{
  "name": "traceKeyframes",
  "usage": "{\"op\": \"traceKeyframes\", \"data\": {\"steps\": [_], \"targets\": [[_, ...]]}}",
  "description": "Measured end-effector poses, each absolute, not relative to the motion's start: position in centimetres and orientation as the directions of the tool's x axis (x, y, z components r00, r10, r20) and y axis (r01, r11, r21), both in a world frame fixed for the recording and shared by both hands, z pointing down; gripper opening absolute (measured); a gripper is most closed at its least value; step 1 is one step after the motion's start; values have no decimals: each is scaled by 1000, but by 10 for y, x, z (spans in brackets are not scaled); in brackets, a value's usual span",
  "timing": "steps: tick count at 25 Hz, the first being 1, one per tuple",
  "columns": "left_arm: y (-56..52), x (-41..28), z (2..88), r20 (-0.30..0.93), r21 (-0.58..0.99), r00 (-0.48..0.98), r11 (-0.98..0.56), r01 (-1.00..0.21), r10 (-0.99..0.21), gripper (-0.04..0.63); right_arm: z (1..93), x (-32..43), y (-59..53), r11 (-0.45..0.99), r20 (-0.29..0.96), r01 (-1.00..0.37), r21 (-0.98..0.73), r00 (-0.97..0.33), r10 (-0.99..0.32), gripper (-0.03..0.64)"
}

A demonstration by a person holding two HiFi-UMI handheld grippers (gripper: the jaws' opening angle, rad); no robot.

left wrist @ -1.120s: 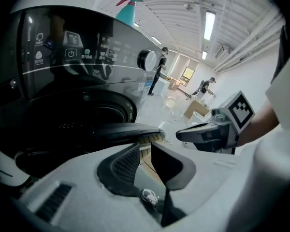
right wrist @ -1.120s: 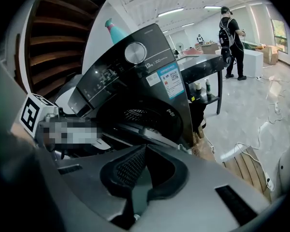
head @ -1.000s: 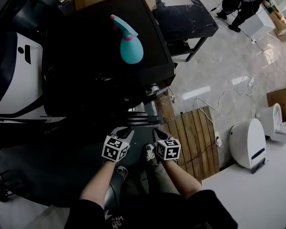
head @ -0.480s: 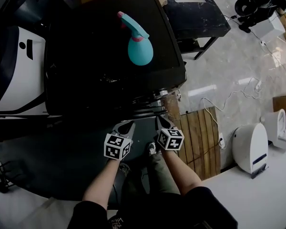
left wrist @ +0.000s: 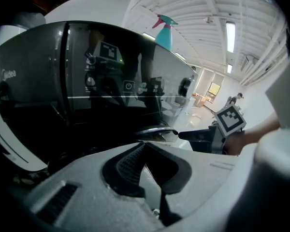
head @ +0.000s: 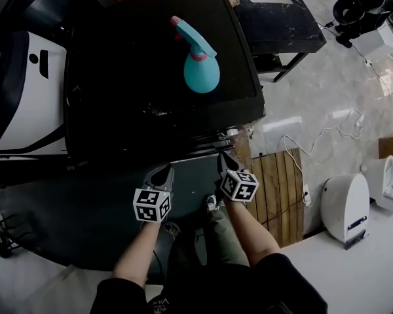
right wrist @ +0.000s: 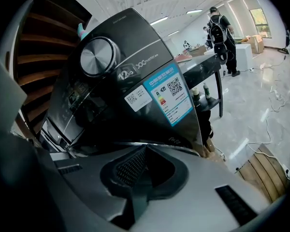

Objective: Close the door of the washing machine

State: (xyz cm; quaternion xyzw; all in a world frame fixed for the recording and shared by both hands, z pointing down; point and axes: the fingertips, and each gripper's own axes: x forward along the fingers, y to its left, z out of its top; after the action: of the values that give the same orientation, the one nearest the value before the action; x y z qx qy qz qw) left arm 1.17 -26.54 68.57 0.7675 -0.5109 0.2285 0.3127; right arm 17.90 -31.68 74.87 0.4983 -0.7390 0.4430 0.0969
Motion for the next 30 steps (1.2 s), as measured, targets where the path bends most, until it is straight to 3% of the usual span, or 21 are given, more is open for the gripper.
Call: {"op": "traceKeyframes", "data": {"steps": [13, 30], "targets": [[-278, 1, 684, 651, 252, 348, -240, -937, -675, 9, 750, 179, -324, 79, 575, -821, -566, -461, -676, -2], [-276, 2, 686, 650, 255, 338, -225, -941, -680, 9, 743, 176, -334, 174, 540, -816, -551, -508, -671, 0]]}}
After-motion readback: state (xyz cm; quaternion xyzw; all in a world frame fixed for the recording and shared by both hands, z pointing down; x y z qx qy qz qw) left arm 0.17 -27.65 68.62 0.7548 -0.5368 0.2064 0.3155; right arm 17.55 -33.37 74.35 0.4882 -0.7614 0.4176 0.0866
